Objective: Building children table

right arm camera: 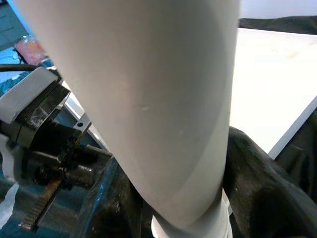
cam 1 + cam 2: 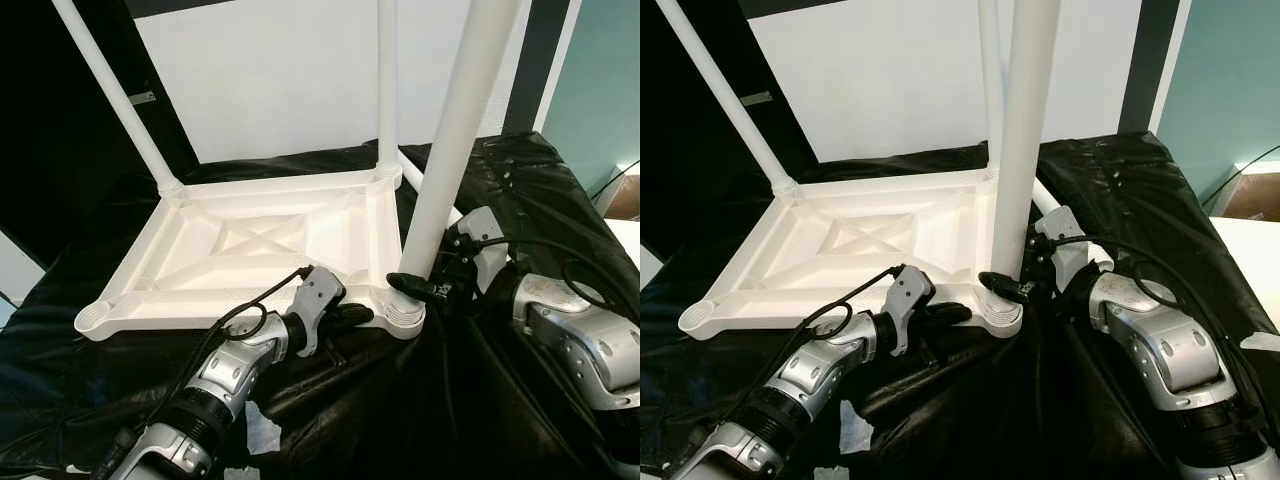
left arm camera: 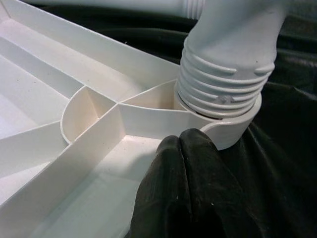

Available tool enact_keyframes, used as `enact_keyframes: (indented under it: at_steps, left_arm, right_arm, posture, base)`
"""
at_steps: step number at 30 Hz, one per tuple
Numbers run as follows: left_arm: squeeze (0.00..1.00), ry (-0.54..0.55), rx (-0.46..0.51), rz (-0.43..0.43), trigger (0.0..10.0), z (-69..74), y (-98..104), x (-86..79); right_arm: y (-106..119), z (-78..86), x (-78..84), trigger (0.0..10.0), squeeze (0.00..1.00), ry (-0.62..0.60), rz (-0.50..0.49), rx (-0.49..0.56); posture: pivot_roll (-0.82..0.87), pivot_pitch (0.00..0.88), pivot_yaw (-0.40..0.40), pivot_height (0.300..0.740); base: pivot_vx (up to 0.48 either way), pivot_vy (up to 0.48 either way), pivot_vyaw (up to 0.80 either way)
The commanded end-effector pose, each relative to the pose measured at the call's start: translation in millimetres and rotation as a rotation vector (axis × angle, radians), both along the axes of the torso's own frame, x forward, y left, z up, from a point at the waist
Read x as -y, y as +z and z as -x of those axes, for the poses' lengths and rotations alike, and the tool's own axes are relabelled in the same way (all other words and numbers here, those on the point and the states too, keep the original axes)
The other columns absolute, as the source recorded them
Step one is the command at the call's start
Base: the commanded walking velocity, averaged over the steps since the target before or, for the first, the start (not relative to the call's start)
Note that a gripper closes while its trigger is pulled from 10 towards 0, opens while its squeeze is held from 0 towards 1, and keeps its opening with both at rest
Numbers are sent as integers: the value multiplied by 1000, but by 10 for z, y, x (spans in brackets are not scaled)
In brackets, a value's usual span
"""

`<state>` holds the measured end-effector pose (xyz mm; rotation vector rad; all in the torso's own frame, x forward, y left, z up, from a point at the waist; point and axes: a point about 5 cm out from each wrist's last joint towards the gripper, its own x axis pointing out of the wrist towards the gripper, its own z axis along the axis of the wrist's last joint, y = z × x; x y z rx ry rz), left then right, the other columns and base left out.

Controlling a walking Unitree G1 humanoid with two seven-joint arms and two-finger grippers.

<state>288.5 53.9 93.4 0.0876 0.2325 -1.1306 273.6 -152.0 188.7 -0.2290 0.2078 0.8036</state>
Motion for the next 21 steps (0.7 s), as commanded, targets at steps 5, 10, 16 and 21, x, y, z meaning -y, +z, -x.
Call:
enact_keyframes:
  at_steps: [5, 10, 16, 21]
  left_arm:
    - [0, -185, -92, 45, 10000, 129, -101, 108]
    - [0, -163, -96, 84, 10000, 116, -59, 100]
    - [0, -95, -97, 142, 10000, 86, -12, 59]
    - [0, -77, -98, 167, 10000, 72, 12, 45]
  right_arm:
    - [-36, 6, -33, 10000, 0, 51, 72, -26]
    - [19, 35, -64, 10000, 0, 129, 115, -3]
    - [55, -8, -51, 10000, 0, 152, 175, 32]
    - [32, 14, -75, 10000, 0, 165, 180, 21]
  posture:
    - [-124, 0, 128, 740]
    - [-120, 0, 123, 740]
    - [-111, 0, 114, 740]
    - [-108, 0, 113, 740]
  base:
    - [0, 0, 0]
    - [0, 0, 0]
    - [0, 0, 0]
    - [0, 0, 0]
